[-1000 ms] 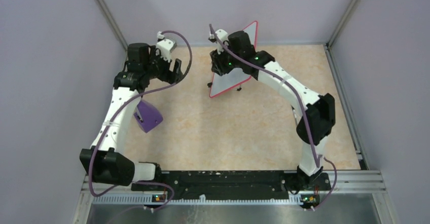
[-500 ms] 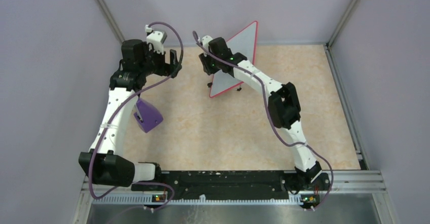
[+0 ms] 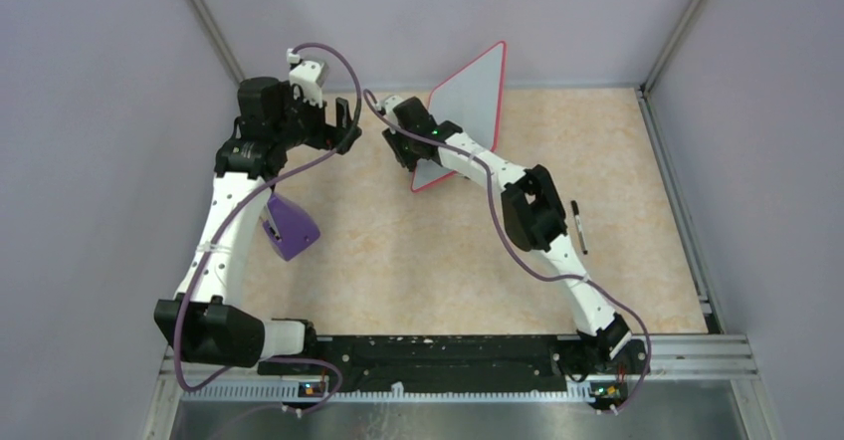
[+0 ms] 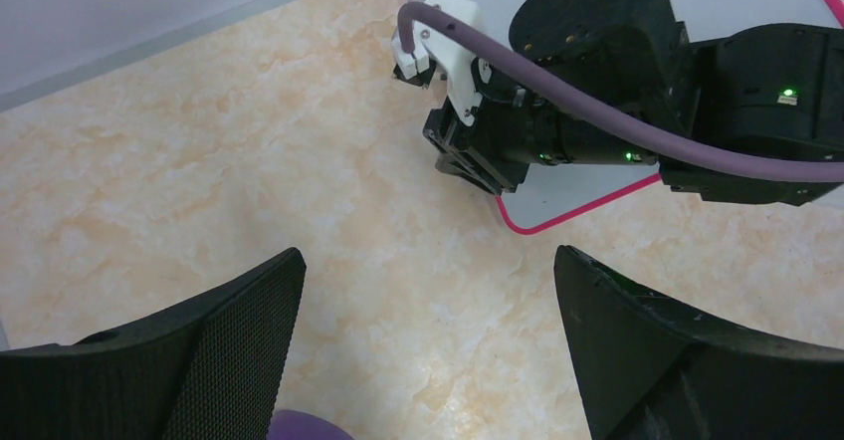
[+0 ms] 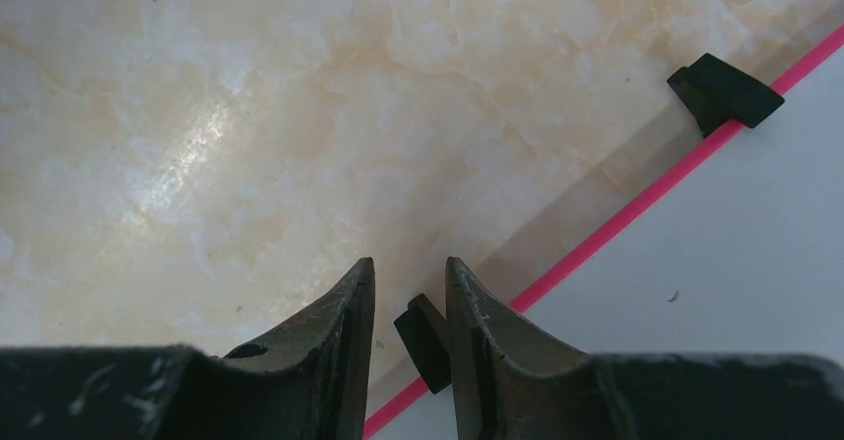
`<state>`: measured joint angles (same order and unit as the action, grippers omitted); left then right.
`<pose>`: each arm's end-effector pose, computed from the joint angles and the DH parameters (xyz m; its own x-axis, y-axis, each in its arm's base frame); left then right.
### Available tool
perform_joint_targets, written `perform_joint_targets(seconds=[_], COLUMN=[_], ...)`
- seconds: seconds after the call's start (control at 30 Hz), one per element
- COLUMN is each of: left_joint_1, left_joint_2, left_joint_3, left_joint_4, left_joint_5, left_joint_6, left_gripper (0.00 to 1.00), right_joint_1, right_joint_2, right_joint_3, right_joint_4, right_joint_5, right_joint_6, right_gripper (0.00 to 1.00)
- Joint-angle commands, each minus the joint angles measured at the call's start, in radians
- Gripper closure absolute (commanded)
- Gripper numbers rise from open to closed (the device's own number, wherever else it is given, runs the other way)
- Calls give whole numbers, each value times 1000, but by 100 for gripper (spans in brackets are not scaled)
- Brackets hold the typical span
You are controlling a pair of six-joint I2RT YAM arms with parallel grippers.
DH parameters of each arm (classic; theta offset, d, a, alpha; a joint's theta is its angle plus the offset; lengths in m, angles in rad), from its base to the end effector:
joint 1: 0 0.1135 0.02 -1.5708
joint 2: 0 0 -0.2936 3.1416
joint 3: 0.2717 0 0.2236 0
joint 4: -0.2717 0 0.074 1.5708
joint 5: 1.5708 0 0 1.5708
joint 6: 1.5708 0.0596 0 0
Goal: Write a sentence on the whiteboard
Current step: Move the whiteboard to the center of the board.
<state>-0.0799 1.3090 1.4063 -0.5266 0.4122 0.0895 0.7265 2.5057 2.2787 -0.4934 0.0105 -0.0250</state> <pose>0.2667 -0.0453 0.4242 -0.3742 0.1121 -0.9205 0.4716 0.8777 -0.0848 0.4340 0.3848 0.2097 -0.4765 -0.4569 -0.7511 -0.6704 0.7415 -0.0257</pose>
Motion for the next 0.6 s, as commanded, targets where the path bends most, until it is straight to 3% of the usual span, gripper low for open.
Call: perform_joint_targets(seconds=[0.0,0.33,0.57], left_joint_1=[2,2,2], left_joint_2=[-42,-57,-64], left_joint_3=[0,-15,-13], left_joint_4=[54,43,45], left_joint_5=[35,25,36], left_joint_6=[10,34,28], left_gripper=[1,1,1], right_joint_1=[13,21,21], right_joint_2=[21,28,-57], right_joint_3=[35,-17,-126], right_joint_4=[9,-26,-50], right_joint_5=[24,-3,-34], right_joint_6=[0,0,-17], right_gripper=[69,68,68])
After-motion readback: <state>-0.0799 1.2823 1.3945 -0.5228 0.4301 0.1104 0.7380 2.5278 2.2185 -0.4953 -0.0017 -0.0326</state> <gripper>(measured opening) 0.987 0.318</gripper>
